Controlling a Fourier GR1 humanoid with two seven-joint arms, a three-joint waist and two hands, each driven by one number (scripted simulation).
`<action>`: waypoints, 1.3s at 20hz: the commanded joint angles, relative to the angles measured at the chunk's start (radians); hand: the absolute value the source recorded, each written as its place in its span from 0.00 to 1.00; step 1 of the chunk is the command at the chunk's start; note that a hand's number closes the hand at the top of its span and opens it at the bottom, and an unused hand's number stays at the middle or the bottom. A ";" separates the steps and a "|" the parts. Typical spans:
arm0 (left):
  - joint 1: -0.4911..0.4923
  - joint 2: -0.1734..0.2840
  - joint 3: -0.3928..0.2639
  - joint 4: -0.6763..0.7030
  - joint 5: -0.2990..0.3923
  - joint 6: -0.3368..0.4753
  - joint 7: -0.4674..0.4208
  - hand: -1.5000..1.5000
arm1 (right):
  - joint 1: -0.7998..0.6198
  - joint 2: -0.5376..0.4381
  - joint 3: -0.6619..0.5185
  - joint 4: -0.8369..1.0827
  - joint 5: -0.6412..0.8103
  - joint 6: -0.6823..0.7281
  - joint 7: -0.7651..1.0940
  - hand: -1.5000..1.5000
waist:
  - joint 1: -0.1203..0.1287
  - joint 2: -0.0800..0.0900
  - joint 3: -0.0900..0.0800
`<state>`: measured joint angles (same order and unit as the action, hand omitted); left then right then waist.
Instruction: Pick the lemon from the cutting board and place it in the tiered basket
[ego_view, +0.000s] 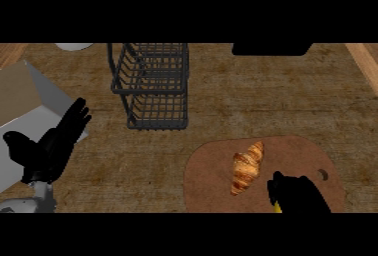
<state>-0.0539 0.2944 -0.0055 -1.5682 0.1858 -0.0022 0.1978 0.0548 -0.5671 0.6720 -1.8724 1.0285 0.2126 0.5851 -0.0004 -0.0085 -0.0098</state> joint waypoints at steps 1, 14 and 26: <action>0.034 -0.012 0.007 0.029 -0.019 -0.017 -0.063 0.50 | -0.039 -0.055 -0.096 0.144 -0.023 -0.083 -0.176 1.00 | 0.004 0.010 0.010; -0.025 -0.023 0.006 0.021 -0.009 -0.008 -0.012 0.50 | -0.468 -0.026 -0.550 0.569 -0.362 -0.293 -0.671 1.00 | 0.019 0.015 0.012; 0.000 -0.026 0.021 0.032 -0.036 -0.018 -0.022 0.50 | -0.724 0.079 -0.647 0.372 -0.668 -0.034 -0.562 1.00 | 0.005 0.007 0.009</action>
<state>-0.0501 0.2687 0.0027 -1.5731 0.1598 -0.0102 0.2007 -0.5750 -0.5196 0.0193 -1.4493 0.4024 0.1029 -0.0683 0.0074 -0.0010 0.0002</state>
